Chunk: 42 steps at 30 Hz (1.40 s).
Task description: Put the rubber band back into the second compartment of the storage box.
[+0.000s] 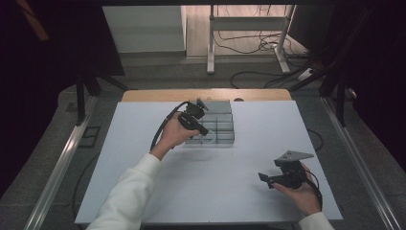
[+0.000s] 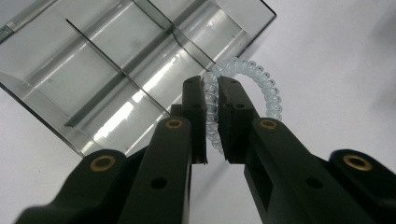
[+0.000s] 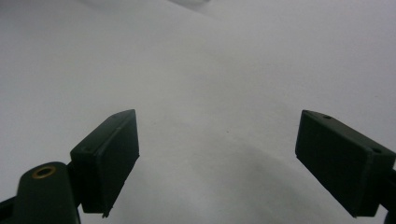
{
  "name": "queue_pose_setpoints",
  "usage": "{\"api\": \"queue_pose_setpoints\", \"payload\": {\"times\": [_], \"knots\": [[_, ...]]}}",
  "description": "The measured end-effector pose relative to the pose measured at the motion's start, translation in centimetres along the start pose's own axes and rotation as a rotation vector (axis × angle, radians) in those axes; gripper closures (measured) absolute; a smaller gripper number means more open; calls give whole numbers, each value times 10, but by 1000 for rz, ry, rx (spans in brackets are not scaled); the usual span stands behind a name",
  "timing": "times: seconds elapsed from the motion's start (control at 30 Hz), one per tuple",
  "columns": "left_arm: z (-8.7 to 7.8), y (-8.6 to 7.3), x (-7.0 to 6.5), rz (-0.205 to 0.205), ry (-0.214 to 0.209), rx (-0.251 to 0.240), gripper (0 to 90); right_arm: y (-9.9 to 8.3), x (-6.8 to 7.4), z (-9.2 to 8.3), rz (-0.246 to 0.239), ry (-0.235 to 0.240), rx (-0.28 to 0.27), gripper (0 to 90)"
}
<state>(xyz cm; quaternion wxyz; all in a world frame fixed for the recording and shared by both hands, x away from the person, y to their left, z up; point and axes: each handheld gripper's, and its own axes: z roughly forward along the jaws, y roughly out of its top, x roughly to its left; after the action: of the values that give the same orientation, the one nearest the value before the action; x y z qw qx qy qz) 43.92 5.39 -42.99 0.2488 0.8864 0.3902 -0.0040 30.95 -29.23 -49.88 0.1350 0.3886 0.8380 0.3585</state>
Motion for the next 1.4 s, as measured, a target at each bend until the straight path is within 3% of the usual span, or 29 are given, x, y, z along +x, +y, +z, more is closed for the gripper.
{"api": "queue_pose_setpoints", "payload": {"times": [0.63, 1.1, 1.4], "knots": [[8, 26, 19, -31, 22, -1, 821, 0, -1, 0, 7, 0, 3, 140], [15, 44, 35, -75, 8, -22, 821, 0, -2, 0, 10, 7, 0, 141], [23, 55, 40, -67, 49, -8, 821, 0, -2, 0, 9, 7, 1, 141]]}}
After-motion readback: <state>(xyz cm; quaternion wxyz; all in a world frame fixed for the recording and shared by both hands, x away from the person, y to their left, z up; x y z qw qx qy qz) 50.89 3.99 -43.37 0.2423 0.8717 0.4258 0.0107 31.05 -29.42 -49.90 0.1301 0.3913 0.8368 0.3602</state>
